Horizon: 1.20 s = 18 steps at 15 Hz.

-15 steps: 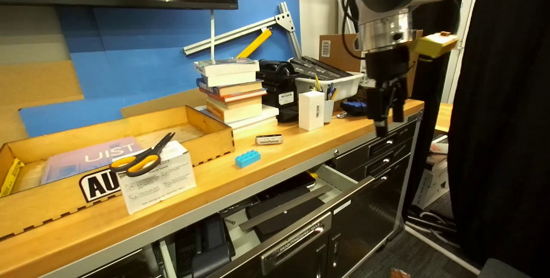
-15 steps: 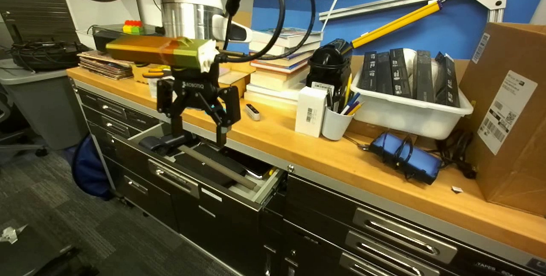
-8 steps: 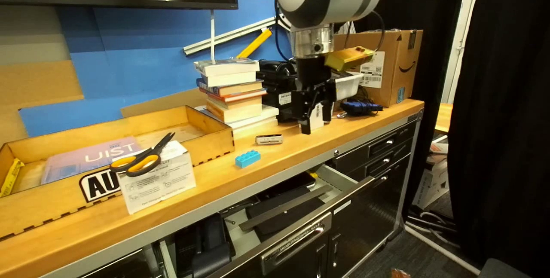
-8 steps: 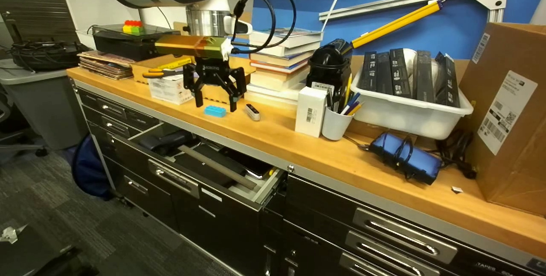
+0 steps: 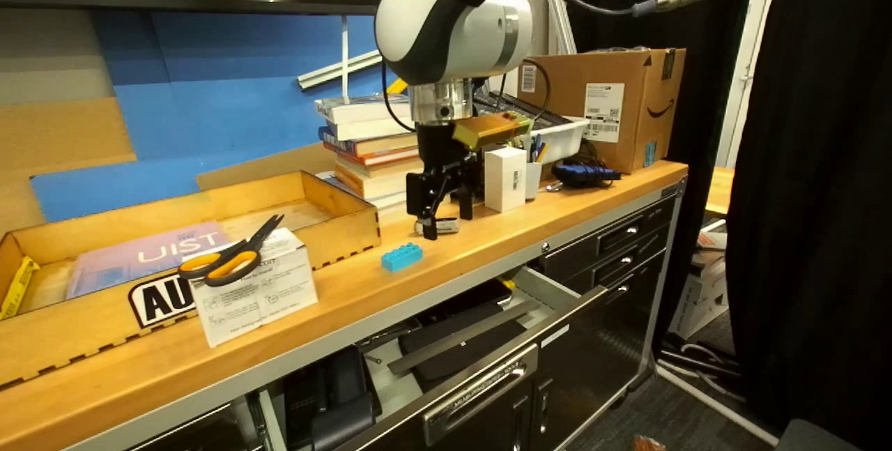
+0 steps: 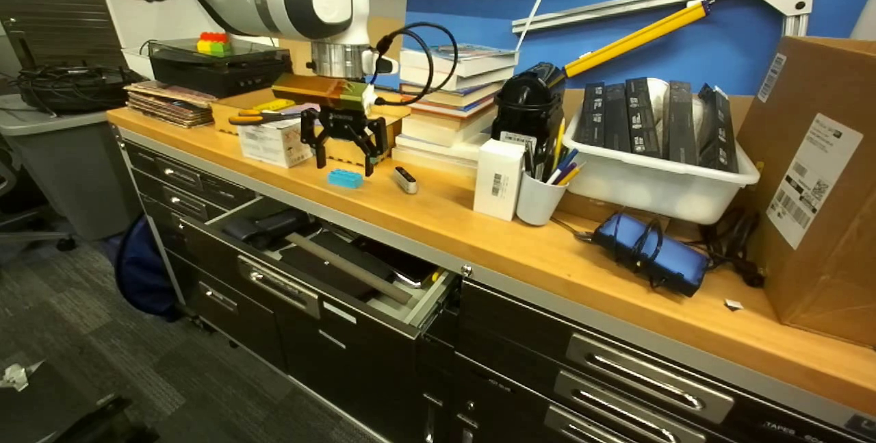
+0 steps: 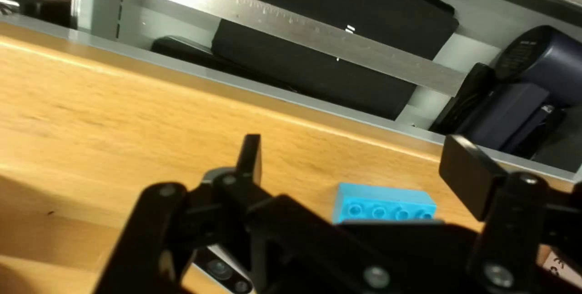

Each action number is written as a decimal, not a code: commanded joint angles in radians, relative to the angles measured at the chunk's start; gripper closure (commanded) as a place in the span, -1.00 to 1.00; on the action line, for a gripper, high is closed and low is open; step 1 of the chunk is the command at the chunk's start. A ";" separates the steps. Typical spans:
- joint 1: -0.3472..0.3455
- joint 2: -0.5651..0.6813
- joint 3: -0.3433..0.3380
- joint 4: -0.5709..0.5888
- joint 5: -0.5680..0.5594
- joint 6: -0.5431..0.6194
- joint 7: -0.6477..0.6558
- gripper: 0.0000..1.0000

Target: Pick up the blue block, put it in the drawer and close the drawer.

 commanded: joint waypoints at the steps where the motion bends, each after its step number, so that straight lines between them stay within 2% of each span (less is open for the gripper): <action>1: 0.019 0.079 0.020 0.078 0.005 0.039 0.030 -1.00; 8: 0.053 0.185 0.038 0.139 -0.002 0.094 0.073 -1.00; 14: 0.082 0.210 0.011 0.139 -0.058 0.203 0.179 -1.00; 15: 0.085 0.211 0.005 0.137 -0.067 0.214 0.202 -0.50; 16: 0.088 0.210 0.001 0.131 -0.078 0.220 0.218 -0.48; 18: 0.092 0.195 -0.009 0.112 -0.097 0.229 0.258 -0.16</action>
